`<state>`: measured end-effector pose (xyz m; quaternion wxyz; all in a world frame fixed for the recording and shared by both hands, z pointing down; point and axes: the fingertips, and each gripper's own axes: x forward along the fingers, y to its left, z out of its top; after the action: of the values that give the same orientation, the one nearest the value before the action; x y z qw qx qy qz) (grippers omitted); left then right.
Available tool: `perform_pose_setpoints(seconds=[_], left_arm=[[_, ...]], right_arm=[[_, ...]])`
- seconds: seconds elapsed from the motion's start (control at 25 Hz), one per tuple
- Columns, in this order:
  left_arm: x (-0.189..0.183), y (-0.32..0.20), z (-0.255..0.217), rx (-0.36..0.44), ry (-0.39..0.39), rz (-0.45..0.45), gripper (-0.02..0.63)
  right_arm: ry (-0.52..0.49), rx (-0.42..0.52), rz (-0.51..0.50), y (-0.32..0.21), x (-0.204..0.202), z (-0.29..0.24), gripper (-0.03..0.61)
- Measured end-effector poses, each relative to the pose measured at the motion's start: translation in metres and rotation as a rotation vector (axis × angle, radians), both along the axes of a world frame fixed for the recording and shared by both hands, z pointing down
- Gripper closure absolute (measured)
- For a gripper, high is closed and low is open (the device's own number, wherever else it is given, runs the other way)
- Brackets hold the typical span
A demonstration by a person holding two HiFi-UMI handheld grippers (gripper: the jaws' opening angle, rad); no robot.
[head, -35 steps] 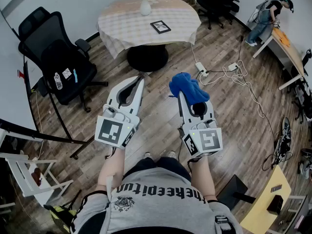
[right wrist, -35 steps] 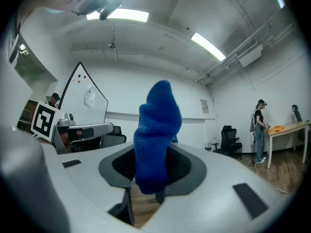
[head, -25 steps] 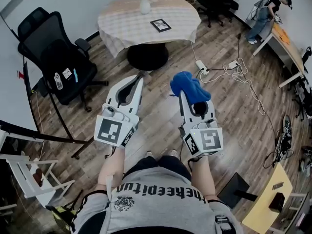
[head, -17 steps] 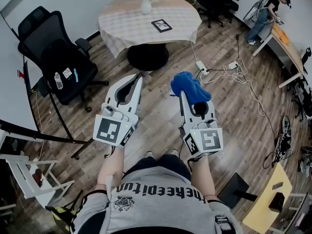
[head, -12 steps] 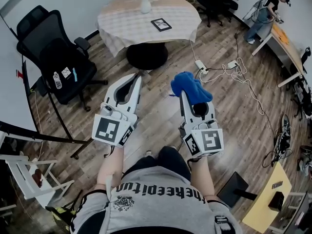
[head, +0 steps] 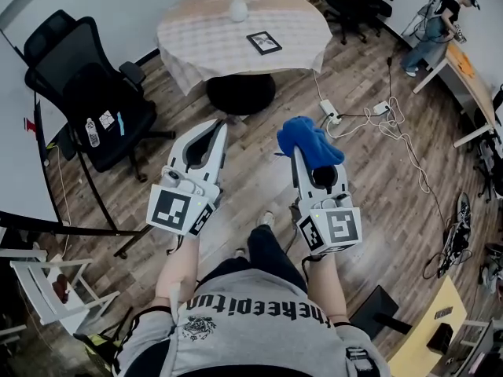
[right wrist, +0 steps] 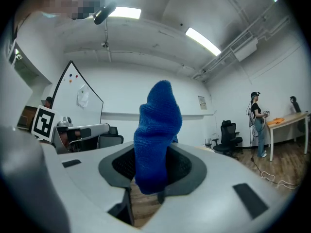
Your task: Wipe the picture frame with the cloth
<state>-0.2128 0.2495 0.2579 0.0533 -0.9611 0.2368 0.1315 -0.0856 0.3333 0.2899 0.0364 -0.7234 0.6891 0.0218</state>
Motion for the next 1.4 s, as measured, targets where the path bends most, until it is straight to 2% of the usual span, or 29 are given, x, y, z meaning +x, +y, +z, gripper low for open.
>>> perform_pose_setpoints(seconds=[0.4,0.88,1.16,1.4], left_arm=[[0.051,-0.072,-0.015,0.013,0.013,-0.060,0.594],[0.119,-0.122,-0.023,0.030,0.039,-0.126,0.594],[0.137,-0.147,-0.017,0.014,0.022,-0.151,0.594],[0.155,-0.178,-0.012,0.005,0.009,-0.128,0.594]], right_arm=[[0.005,0.004,-0.073,-0.085,0.054,-0.013,0.443],[0.019,0.009,-0.168,-0.148,0.124,-0.014,0.443],[0.005,-0.008,-0.188,-0.174,0.144,-0.005,0.443],[-0.017,-0.015,-0.160,-0.203,0.162,0.001,0.442]])
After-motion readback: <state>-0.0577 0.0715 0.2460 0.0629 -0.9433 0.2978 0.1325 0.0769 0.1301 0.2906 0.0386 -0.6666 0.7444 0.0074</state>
